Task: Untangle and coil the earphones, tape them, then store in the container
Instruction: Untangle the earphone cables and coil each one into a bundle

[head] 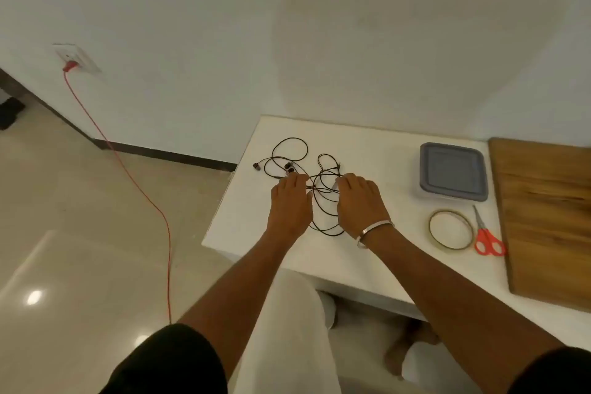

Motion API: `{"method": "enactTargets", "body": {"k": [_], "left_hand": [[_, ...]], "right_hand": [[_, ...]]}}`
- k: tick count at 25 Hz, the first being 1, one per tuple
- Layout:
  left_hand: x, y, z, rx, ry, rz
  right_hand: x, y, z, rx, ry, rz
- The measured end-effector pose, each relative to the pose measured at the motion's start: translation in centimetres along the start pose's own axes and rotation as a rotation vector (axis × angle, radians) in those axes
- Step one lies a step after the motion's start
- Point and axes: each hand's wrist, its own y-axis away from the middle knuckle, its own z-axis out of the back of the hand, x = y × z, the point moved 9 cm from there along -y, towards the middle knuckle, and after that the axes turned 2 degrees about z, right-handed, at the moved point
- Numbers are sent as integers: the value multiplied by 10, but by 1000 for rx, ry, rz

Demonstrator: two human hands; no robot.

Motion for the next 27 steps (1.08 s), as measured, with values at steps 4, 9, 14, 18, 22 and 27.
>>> {"method": "enactTargets", "body": {"k": [4, 9, 14, 18, 22, 27], "left_hand": [[30, -10, -21, 5, 56, 159], [45, -20, -34, -5, 135, 216], [45, -25, -39, -31, 164, 185], [37, -22, -39, -68, 206, 111], [27, -21, -44, -72, 176, 25], [26, -22, -51, -97, 152, -26]], "right_hand": [[-7, -9, -30, 18, 6, 16], [-2, -21, -43, -51, 45, 7], [-3, -19, -40, -126, 97, 31], [-11, -15, -17, -207, -75, 33], [-49, -36, 5, -340, -290, -187], [-74, -87, -41, -55, -302, -201]]}}
